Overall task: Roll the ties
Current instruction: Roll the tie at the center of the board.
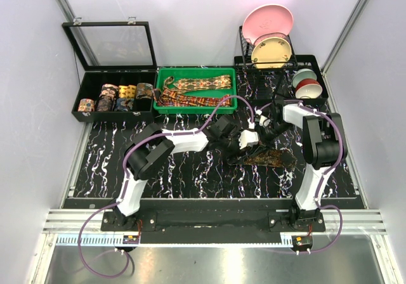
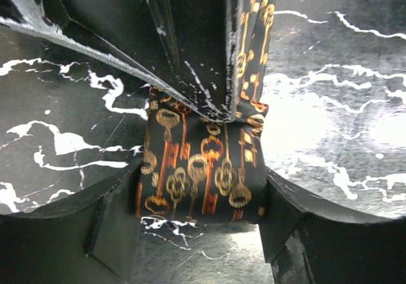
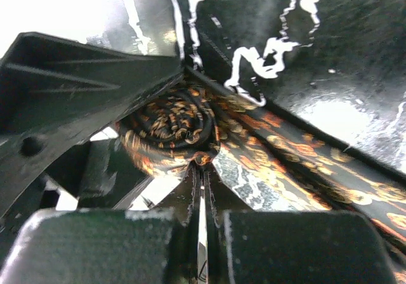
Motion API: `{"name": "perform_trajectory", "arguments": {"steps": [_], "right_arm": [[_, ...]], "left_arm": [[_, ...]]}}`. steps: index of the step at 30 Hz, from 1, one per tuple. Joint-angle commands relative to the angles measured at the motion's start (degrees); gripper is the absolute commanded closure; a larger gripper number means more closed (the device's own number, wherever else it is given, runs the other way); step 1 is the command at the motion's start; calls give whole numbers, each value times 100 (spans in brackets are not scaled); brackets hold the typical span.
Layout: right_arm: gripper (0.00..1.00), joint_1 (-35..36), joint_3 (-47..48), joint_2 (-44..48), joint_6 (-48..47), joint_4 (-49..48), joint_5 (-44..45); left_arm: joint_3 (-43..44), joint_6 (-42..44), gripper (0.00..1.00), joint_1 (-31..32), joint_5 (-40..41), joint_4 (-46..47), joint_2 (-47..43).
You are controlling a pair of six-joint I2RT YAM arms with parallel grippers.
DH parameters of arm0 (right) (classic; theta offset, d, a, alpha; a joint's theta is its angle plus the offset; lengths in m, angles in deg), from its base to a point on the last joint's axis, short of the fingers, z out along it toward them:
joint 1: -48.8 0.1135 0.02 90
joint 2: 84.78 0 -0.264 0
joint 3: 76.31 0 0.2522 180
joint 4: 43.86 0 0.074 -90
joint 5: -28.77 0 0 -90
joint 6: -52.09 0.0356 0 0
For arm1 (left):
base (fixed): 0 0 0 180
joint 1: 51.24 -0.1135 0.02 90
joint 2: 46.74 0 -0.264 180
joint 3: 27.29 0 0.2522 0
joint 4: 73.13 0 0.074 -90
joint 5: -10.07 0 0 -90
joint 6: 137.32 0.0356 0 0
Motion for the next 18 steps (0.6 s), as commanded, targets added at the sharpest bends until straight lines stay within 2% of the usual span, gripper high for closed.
{"name": "perform_trajectory", "arguments": {"steps": [1,7,10,15,18], "right_arm": [[100,174,105,-288,-71,-158,894],[100,218,254,-534,-71,-150,948],[100,236,264,-561,-63,-167,921],[100,279,281,-640,-71,-167,807],[100,297,447,-684,-97,-54,632]], "left_arm": [[52,-237,32,32,-565,441,152],[-1,-307,34,24,-891,801,257],[17,-290,44,32,-944,819,371],[-185,-237,51,32,-927,890,398],[-247,-106,64,32,-751,644,363]]}}
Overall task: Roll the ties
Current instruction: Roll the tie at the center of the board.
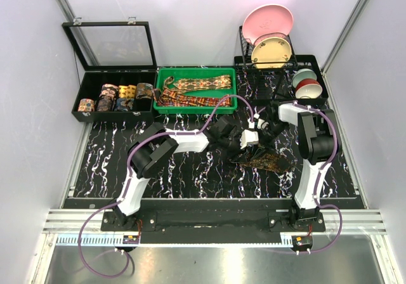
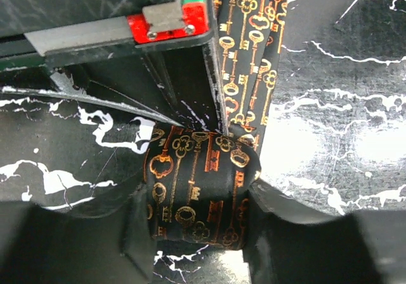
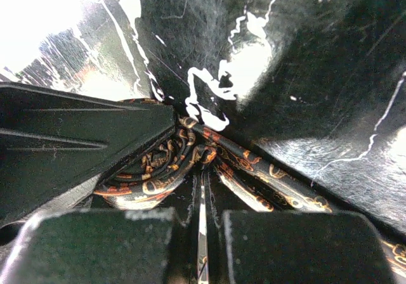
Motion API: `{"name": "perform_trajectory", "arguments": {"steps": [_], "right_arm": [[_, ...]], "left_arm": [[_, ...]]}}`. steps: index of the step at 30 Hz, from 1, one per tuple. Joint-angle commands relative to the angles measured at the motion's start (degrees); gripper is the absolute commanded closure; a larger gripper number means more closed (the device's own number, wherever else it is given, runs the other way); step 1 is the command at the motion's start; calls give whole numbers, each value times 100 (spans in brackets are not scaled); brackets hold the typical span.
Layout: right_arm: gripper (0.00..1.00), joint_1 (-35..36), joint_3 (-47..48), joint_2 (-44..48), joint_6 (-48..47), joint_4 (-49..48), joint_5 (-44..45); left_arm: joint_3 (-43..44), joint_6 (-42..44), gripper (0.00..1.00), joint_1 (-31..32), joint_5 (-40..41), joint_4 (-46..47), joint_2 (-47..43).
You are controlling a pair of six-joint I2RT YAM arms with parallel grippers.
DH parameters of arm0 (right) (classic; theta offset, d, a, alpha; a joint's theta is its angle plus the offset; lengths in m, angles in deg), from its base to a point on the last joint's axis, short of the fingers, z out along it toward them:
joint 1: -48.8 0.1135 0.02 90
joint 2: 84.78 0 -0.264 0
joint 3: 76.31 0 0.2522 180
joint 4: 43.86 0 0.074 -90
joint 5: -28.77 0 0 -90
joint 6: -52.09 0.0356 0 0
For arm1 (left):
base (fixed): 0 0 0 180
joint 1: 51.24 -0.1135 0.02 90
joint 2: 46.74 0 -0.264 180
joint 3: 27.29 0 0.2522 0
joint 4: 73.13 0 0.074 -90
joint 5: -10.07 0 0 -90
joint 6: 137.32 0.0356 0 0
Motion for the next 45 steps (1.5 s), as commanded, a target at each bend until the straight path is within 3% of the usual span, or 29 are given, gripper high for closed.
{"name": "perform_trajectory", "arguments": {"steps": [1,6,11,15,26,29,39,45], "right_arm": [[94,153,321,-233,-137,-187,124],[74,-110,813,-14,-313,445,-166],[72,-339,920,328,-585,816,-113],[74,-331,797,294,-489,720,-219],[78,-260,858,-444,-190,210,509],[79,-243,902,-558,-128,209,650],[80,-234,796,-576,-120,157,932],[80,-225,788,-594,-128,139,959]], "left_arm": [[-201,224,71,82,103,-224,90],[-421,463,85,74,1420,-734,-51],[-474,-196,95,-207,1933,-989,-16],[-518,-749,97,-216,2126,-927,-16],[-658,-733,95,-208,2012,-840,-376],[-693,-662,90,-199,1916,-744,-438],[-1211,-618,81,-330,730,424,-939],[-1133,-574,77,-357,544,628,-886]]}}
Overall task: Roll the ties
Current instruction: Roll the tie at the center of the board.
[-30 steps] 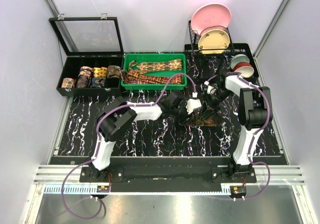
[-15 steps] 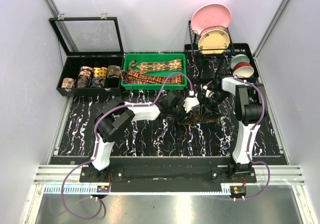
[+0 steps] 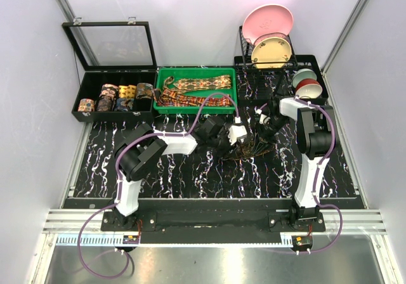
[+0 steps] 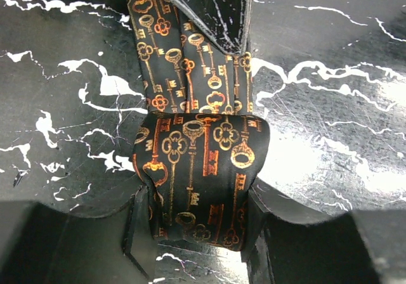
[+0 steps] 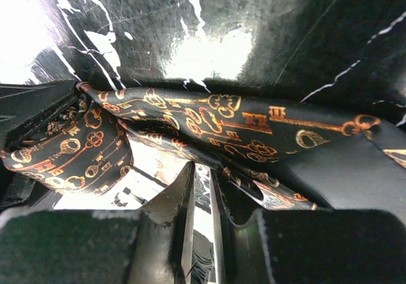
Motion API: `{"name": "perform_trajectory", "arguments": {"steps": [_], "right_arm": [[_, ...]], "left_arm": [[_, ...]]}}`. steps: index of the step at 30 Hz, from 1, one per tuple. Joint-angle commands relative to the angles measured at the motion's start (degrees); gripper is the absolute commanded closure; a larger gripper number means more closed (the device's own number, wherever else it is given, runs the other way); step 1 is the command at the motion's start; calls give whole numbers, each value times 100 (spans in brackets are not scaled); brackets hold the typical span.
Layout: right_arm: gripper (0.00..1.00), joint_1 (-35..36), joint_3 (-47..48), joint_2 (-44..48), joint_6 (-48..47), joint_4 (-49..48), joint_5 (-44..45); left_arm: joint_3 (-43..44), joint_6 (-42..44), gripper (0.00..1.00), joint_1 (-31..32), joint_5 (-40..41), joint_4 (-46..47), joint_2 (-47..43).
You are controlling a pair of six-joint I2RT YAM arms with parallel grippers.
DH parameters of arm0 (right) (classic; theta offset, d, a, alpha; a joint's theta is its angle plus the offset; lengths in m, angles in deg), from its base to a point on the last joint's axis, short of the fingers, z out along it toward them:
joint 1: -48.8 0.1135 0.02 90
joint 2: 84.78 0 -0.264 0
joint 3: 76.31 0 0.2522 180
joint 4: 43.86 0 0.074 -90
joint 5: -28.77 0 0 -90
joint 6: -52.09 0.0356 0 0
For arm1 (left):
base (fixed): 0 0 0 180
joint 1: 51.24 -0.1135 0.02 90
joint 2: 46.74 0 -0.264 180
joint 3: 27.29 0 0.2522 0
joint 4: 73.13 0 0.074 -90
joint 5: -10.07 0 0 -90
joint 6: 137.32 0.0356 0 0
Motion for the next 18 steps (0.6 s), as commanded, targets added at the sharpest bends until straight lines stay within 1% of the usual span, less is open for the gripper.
{"name": "perform_trajectory", "arguments": {"steps": [1,4,5,6,7,8,9,10,11,12,15,16,18], "right_arm": [[80,-4,-25,-91,-82,-322,605],[80,22,-96,-91,-65,-348,605],[80,13,-105,-82,-56,-348,605],[80,13,-105,-73,-56,-348,613],[80,13,-105,-73,-65,-366,613],[79,22,-105,-82,-56,-366,613],[79,22,-105,-91,-56,-366,613],[79,22,-96,-82,-65,-366,587],[78,22,-105,-73,-74,-357,578],[78,13,-113,-39,-82,-357,561],[75,13,-184,136,-117,-340,298],[75,5,-227,216,-161,-340,27],[72,4,-289,513,-188,-348,-221]], "left_arm": [[-69,121,76,-42,-330,70,-148],[-86,182,73,-42,-444,70,-191],[-95,348,73,-7,-418,79,-209],[-69,497,73,19,-392,-138,-192],[-16,760,73,98,-313,-236,-183],[19,867,74,133,-34,-316,-157],[133,981,74,177,117,-778,-8],[490,999,75,238,310,-1052,89],[659,956,75,248,494,-1403,203],[835,938,76,239,583,-1963,413],[977,833,77,239,821,-2371,555],[986,850,78,239,848,-2451,573],[925,964,78,239,839,-2636,591]]}}
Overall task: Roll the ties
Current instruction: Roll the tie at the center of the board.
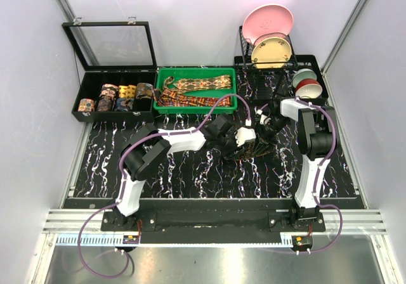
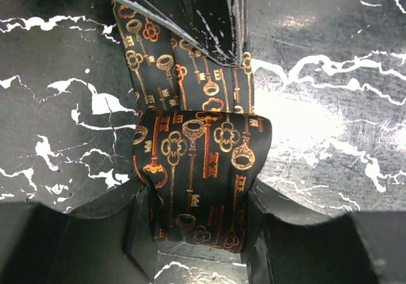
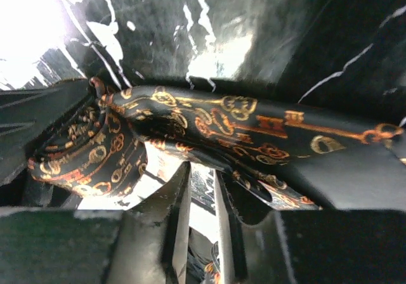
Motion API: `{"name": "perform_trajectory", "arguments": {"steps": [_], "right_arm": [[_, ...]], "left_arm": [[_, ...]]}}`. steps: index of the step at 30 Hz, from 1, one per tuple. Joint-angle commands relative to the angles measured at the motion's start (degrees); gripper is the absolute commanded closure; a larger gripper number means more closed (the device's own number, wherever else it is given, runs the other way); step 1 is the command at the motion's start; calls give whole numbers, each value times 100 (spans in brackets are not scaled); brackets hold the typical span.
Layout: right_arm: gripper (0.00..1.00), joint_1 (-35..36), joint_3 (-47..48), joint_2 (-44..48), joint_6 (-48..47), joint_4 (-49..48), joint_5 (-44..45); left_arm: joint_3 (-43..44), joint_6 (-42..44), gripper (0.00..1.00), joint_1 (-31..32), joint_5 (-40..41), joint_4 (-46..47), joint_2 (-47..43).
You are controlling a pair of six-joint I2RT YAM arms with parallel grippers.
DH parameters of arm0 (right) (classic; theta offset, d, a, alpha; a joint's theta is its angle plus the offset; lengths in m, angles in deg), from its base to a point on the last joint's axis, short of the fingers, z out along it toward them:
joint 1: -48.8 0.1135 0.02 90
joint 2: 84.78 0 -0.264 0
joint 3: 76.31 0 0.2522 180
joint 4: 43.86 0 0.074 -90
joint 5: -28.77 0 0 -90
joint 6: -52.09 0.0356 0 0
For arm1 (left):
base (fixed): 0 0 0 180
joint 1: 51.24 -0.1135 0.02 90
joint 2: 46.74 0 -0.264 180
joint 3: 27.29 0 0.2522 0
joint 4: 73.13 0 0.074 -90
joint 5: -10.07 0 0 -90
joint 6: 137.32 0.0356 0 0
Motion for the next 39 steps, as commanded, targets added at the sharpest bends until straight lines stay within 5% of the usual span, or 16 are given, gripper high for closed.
{"name": "perform_trajectory", "arguments": {"steps": [1,7,21,28,31,32,33,39], "right_arm": [[70,4,-173,541,-262,-263,-443],[50,-57,-147,1069,-517,-289,-1612],[47,180,-885,938,142,-1695,-2099],[57,382,-1017,806,151,-1898,-2213],[80,382,-1008,762,142,-1872,-2055],[96,382,-991,744,142,-1810,-1976],[100,374,-982,727,133,-1775,-1845],[100,382,-1079,665,80,-1582,-1230]], "left_arm": [[-52,343,78,1,459,-1255,315],[106,748,77,-43,424,-1923,448],[325,889,72,-87,195,-2196,526],[431,924,70,-140,116,-2231,588],[457,916,68,-157,98,-2205,571],[457,907,64,-166,72,-2188,562],[423,881,62,-175,29,-2153,535],[150,775,44,-271,-314,-1495,114]]}}
